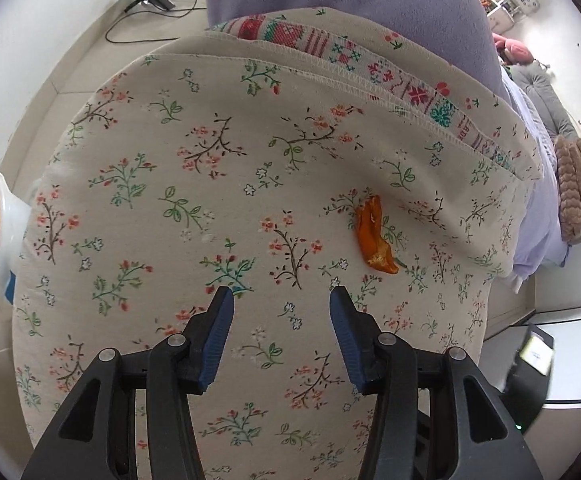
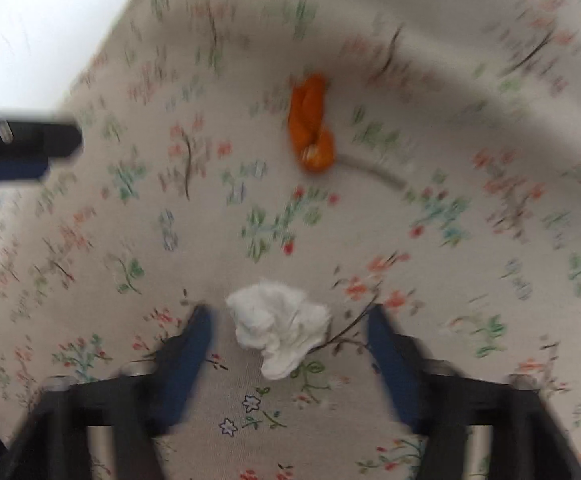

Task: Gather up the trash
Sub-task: 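Move both grippers back to the white tissue and orange peel, then grasp the white tissue with the right gripper while the left grasps the orange peel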

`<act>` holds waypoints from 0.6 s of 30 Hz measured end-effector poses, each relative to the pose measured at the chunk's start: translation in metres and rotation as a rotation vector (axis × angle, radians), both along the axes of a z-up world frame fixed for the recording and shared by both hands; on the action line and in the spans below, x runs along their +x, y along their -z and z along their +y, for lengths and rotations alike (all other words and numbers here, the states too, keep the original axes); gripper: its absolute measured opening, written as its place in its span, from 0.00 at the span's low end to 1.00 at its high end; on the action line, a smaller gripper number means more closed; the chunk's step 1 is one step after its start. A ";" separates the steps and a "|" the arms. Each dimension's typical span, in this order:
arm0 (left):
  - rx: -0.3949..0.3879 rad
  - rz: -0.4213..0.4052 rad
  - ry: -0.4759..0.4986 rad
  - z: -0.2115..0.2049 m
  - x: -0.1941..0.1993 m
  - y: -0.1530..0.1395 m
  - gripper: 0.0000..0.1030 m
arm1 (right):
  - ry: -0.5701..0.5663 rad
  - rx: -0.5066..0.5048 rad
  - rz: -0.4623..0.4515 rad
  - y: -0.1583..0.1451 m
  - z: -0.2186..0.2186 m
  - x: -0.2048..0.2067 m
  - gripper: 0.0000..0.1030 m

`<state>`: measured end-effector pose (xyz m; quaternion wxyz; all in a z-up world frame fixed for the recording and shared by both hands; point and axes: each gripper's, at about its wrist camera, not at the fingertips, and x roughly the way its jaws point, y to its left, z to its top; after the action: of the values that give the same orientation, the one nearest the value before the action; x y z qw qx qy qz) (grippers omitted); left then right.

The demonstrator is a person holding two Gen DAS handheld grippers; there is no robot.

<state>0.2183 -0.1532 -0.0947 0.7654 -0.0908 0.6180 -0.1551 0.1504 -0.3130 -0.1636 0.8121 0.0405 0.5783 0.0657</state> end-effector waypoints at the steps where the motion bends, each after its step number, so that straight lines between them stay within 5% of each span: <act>1: 0.005 -0.006 0.003 -0.005 0.001 0.001 0.51 | -0.002 0.004 0.019 0.003 0.002 0.001 0.31; 2: 0.010 -0.009 0.007 -0.009 0.002 0.002 0.51 | -0.005 0.000 0.003 0.000 0.003 0.000 0.21; 18: 0.063 -0.114 0.099 -0.108 0.029 0.037 0.60 | 0.300 0.203 -0.117 -0.064 -0.098 -0.037 0.20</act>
<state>0.2472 -0.2612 -0.1315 0.7932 -0.0270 0.5816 -0.1783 0.1135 -0.4112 -0.0994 0.8368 0.2044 0.5078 0.0041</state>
